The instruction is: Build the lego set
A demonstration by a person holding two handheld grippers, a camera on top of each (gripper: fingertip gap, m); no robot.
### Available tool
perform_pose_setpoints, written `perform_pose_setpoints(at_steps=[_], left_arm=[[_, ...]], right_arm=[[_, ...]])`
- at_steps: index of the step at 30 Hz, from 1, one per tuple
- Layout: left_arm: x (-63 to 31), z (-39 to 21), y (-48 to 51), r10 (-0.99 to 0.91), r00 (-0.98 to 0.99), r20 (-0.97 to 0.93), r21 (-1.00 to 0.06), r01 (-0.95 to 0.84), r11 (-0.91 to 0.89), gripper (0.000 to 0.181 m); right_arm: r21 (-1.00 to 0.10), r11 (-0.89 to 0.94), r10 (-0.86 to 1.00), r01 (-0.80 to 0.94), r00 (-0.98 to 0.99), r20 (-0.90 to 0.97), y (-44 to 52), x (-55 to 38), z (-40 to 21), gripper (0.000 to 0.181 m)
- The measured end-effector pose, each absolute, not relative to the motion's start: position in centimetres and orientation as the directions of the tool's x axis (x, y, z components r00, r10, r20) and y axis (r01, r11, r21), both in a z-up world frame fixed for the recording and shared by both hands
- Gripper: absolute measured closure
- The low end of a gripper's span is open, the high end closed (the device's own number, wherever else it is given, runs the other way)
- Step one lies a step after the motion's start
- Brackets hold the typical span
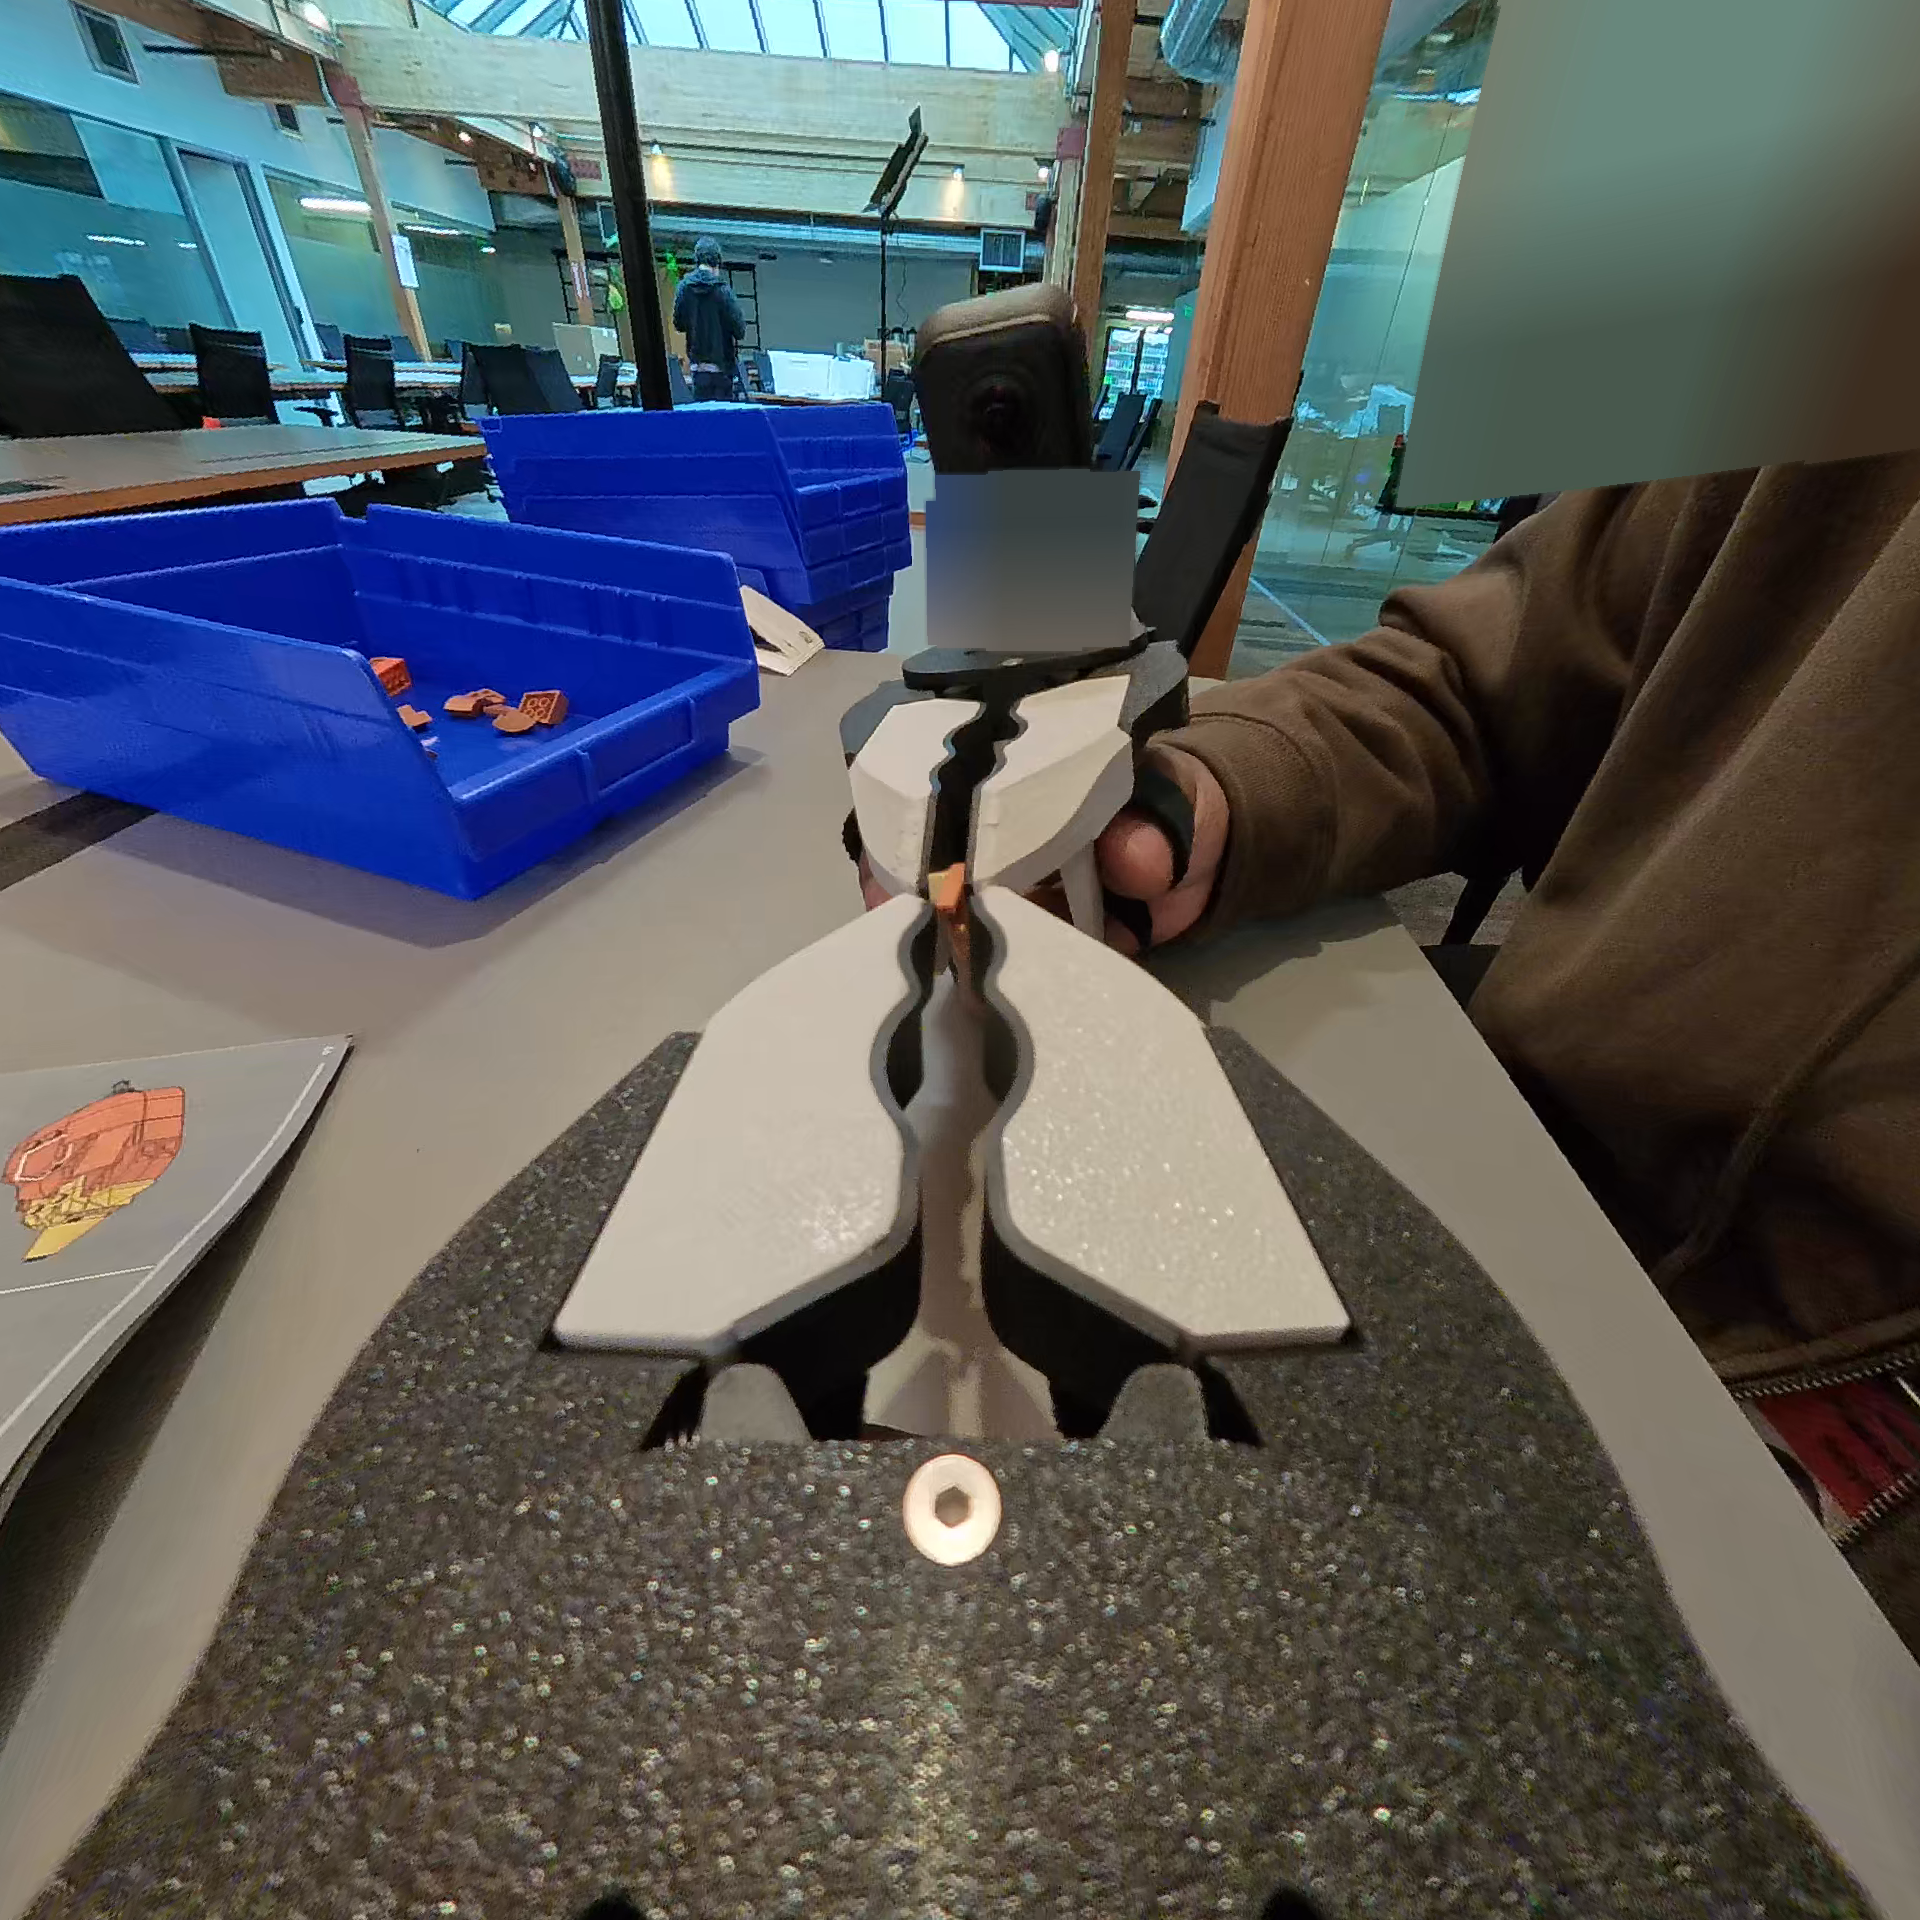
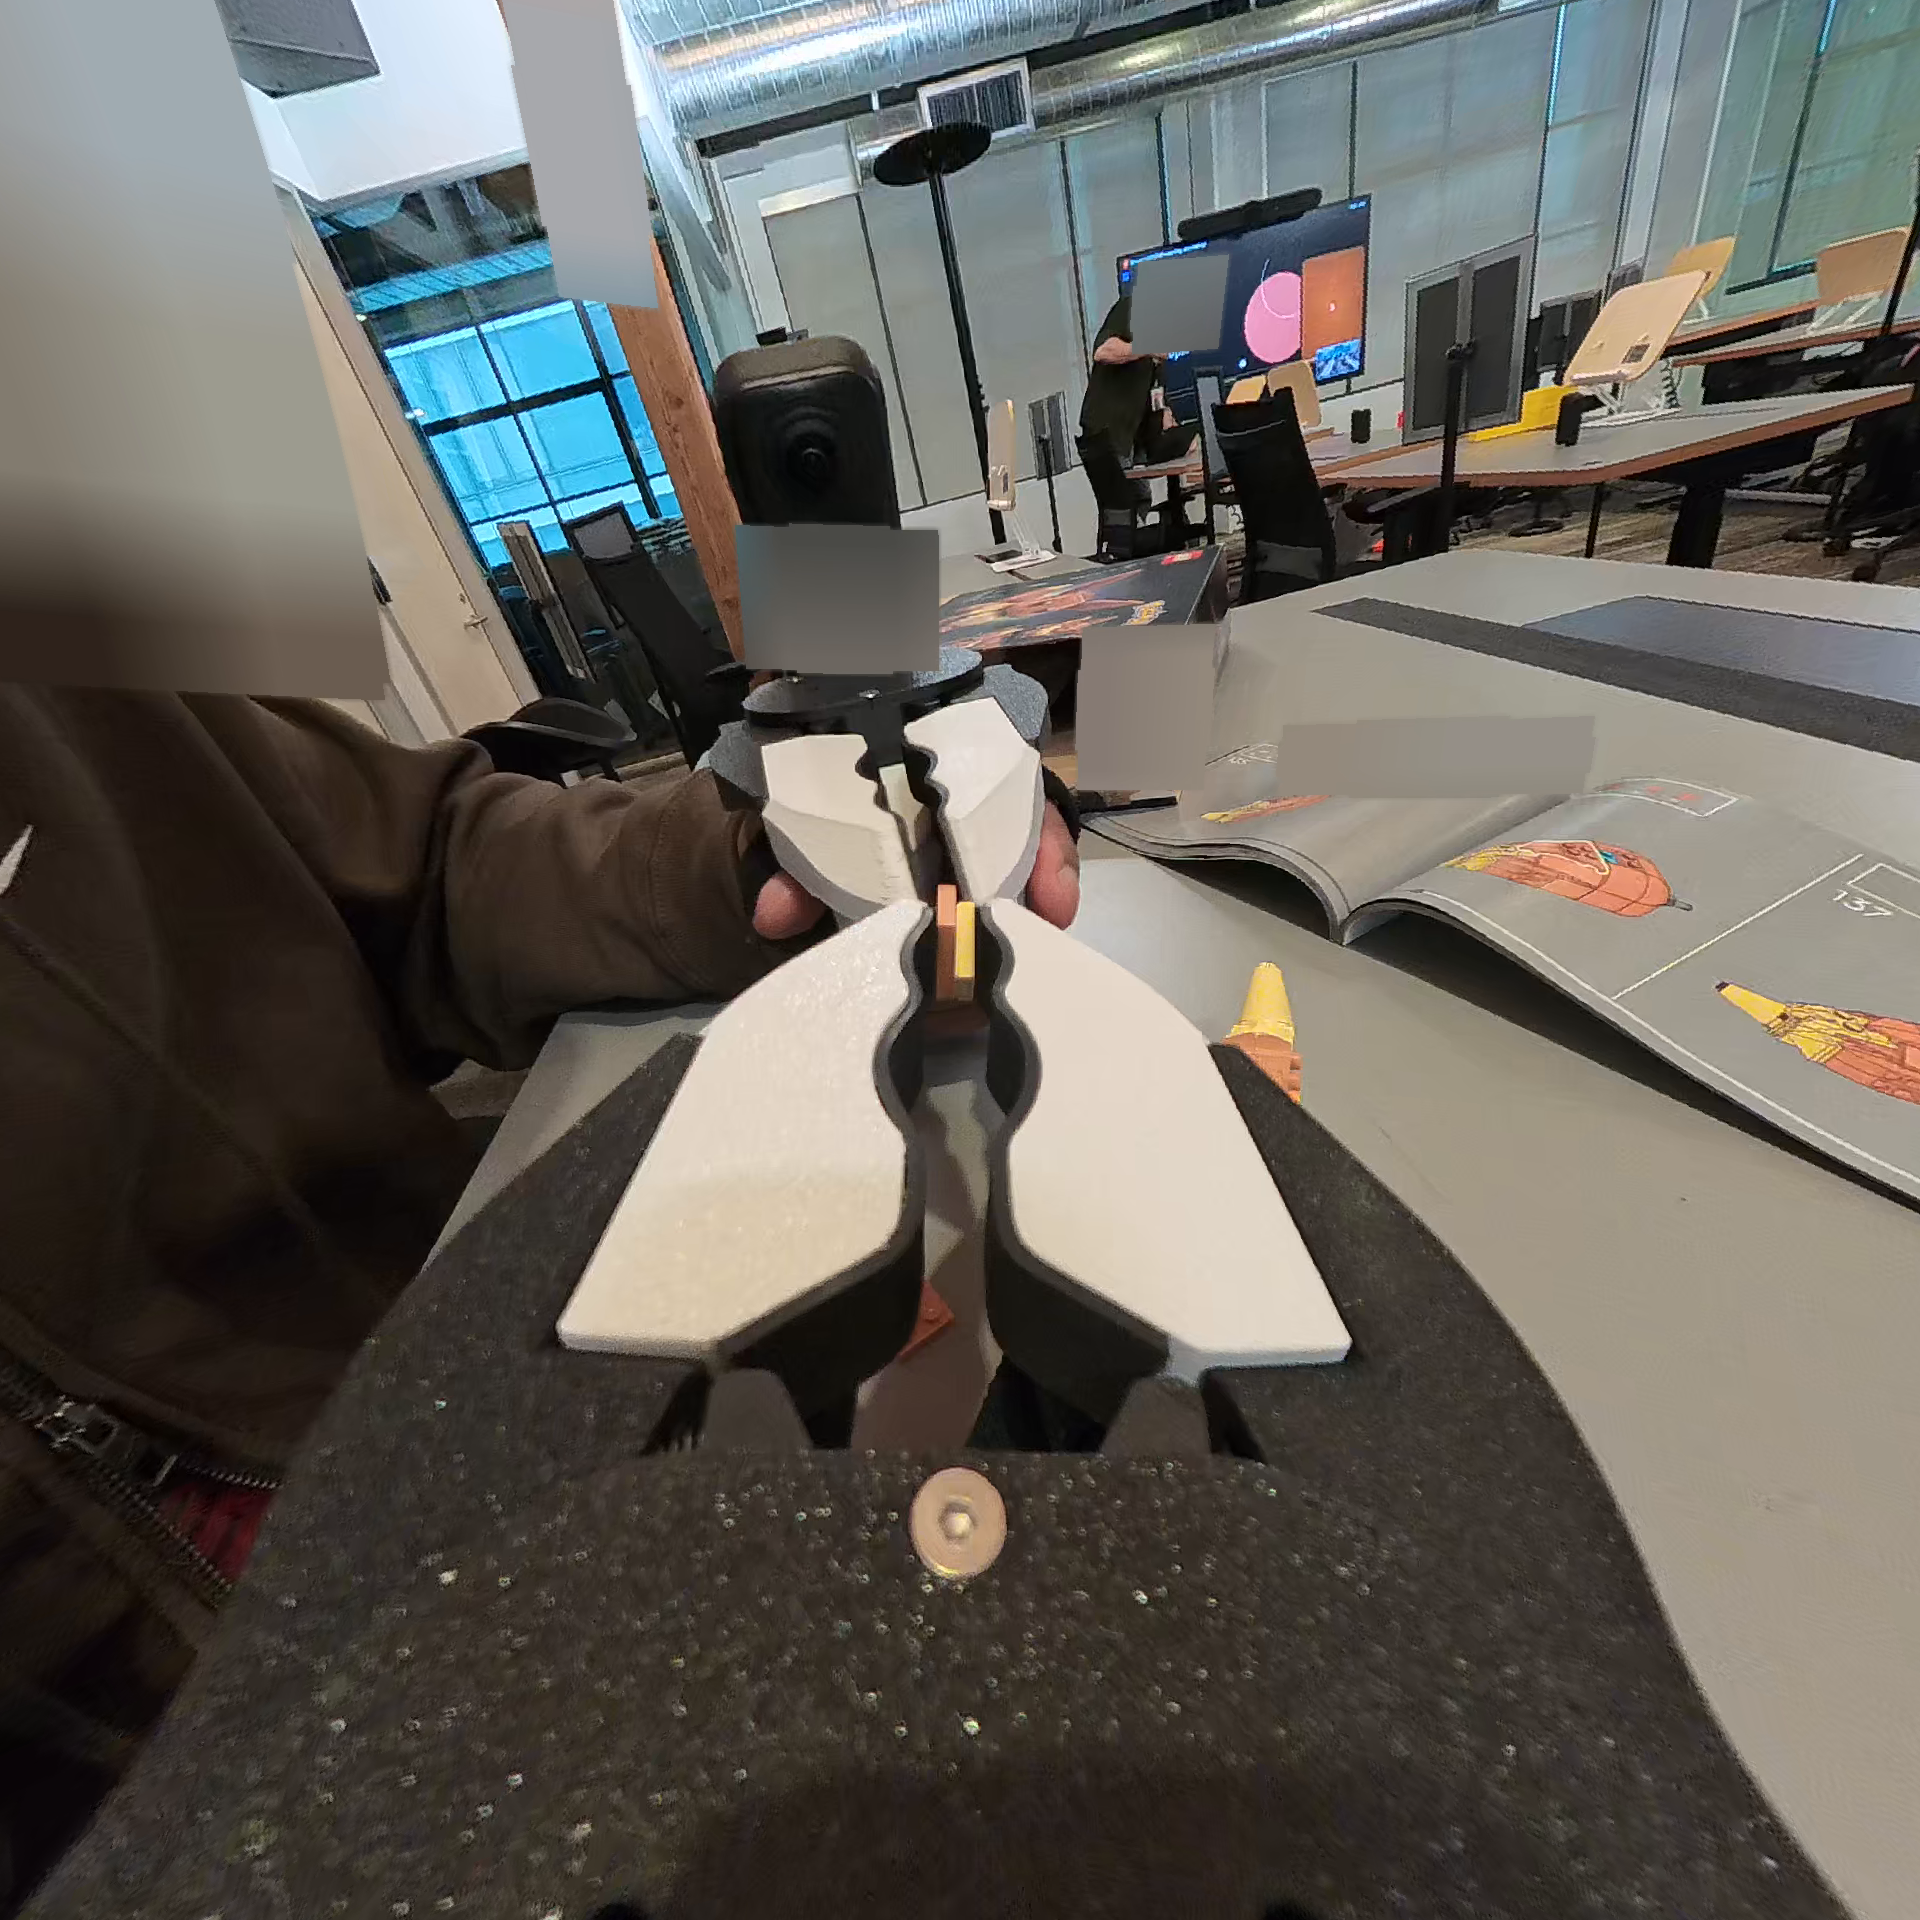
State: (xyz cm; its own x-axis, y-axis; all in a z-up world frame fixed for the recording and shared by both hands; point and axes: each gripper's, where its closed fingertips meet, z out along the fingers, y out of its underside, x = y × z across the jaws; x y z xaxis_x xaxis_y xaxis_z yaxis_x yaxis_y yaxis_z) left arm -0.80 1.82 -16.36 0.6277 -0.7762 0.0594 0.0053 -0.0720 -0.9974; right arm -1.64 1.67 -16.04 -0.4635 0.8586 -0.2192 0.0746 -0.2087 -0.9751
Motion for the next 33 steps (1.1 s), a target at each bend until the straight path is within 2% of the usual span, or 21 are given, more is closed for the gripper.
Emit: perform_pose_setpoints(at_steps=[6, 9, 13, 17, 22, 33], left_arm=[[-0.9, -16.6, 1.7, -0.789, 0.604, 0.114, -0.992, 0.022, -0.126, 0.179], [-1.5, -16.4, 1.9, -0.779, 0.59, 0.211, -0.977, 0.097, -0.191, 0.179], [-3.1, -15.2, 2.1, -0.752, 0.514, 0.412, -0.909, 0.288, -0.302, 0.179], [-2.9, -15.2, 1.5, -0.748, 0.388, 0.539, -0.835, 0.361, -0.415, 0.179], [-1.6, -16.2, 0.8, -0.74, 0.291, 0.607, -0.789, 0.33, -0.518, 0.179], [-0.7, -16.9, 0.2, -0.744, 0.276, 0.608, -0.793, 0.264, -0.549, 0.179]], right_arm=[[-0.981, -0.176, 0.865, 0.078, -0.464, -0.192, 1.4, -1.7, -16.2, 0.172], [-0.992, -0.107, 0.884, 0.067, -0.45, -0.126, 1.6, -1.6, -16.3, 0.156], [-0.993, 0.115, 0.916, 0.027, -0.39, 0.095, 2.3, -1.4, -16.4, 0.151], [-0.944, 0.331, 0.878, -0.003, -0.366, 0.309, 1.8, -1.3, -16.8, 0.152], [-0.89, 0.456, 0.824, -0.015, -0.37, 0.429, 0.8, -1.3, -17.6, 0.154], [-0.853, 0.52, 0.791, -0.049, -0.35, 0.502, 0.2, -1.1, -17.3, 0.165]])
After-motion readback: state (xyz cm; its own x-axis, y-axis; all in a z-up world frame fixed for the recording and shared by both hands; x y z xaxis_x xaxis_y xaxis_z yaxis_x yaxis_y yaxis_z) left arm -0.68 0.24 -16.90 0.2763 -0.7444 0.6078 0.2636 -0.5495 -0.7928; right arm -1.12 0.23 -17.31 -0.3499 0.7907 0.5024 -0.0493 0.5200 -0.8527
